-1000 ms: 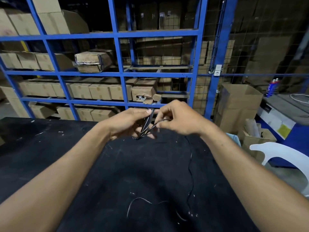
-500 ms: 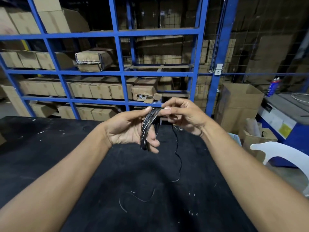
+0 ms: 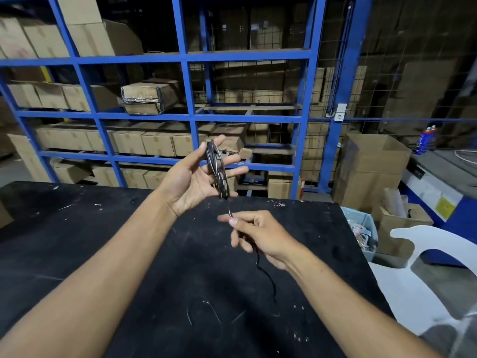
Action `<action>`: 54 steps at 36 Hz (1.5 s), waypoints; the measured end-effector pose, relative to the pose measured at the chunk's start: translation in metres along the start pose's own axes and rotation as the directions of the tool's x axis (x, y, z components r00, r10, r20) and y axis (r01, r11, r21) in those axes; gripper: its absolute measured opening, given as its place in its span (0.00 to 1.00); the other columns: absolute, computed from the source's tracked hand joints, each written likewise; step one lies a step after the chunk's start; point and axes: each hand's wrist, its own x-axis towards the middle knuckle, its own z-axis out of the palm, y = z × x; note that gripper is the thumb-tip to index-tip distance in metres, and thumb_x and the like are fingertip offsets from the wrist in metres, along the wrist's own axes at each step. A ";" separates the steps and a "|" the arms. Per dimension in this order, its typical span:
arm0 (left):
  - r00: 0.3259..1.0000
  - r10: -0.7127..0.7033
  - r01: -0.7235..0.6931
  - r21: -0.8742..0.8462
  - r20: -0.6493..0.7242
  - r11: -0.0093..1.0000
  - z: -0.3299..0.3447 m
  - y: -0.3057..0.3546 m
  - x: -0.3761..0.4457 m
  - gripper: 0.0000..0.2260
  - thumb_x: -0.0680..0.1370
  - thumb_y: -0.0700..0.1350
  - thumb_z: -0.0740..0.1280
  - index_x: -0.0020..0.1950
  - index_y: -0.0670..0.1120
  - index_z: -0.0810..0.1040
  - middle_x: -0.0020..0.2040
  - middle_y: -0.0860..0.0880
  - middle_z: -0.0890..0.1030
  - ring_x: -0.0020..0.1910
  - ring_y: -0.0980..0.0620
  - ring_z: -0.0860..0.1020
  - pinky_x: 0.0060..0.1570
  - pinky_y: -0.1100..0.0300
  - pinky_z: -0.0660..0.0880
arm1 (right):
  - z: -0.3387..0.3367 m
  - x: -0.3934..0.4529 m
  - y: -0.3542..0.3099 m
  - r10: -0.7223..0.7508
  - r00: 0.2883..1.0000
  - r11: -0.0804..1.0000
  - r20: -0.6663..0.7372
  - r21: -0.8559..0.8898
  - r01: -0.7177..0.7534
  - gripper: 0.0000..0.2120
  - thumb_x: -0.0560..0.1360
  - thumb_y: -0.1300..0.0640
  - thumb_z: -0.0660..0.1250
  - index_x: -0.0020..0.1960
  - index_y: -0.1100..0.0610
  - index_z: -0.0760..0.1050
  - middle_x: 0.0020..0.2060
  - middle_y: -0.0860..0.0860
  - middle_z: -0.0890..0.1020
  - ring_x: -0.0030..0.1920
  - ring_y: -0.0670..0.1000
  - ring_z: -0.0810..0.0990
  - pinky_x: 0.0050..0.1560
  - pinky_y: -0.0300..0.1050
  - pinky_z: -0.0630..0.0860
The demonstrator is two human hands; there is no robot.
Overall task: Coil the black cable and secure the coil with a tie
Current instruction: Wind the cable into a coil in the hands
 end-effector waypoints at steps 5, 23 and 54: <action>0.996 -0.001 0.020 0.217 -0.087 0.976 -0.007 0.009 -0.005 0.19 0.88 0.55 0.55 0.78 0.56 0.72 0.70 0.36 0.81 0.68 0.32 0.80 0.50 0.32 0.82 | -0.006 -0.007 -0.034 -0.033 0.998 0.958 -0.061 -0.286 0.014 0.10 0.84 0.56 0.67 0.57 0.57 0.86 0.26 0.48 0.80 0.25 0.40 0.71 0.32 0.30 0.68; 0.908 -0.413 0.306 0.558 0.072 0.771 0.020 0.000 -0.022 0.18 0.85 0.59 0.61 0.62 0.45 0.73 0.56 0.30 0.86 0.59 0.31 0.85 0.51 0.47 0.81 | -0.043 0.005 -0.132 -0.344 0.923 0.727 0.173 -0.573 0.378 0.06 0.71 0.61 0.81 0.46 0.62 0.87 0.36 0.65 0.82 0.38 0.64 0.80 0.48 0.61 0.81; 0.985 0.114 -0.088 0.185 -0.133 0.979 -0.001 -0.001 -0.001 0.17 0.87 0.50 0.59 0.74 0.50 0.77 0.63 0.36 0.85 0.65 0.32 0.82 0.54 0.34 0.83 | 0.008 -0.003 -0.020 -0.034 0.999 0.971 0.037 -0.237 0.042 0.12 0.84 0.54 0.67 0.62 0.56 0.85 0.27 0.51 0.81 0.25 0.44 0.70 0.31 0.34 0.69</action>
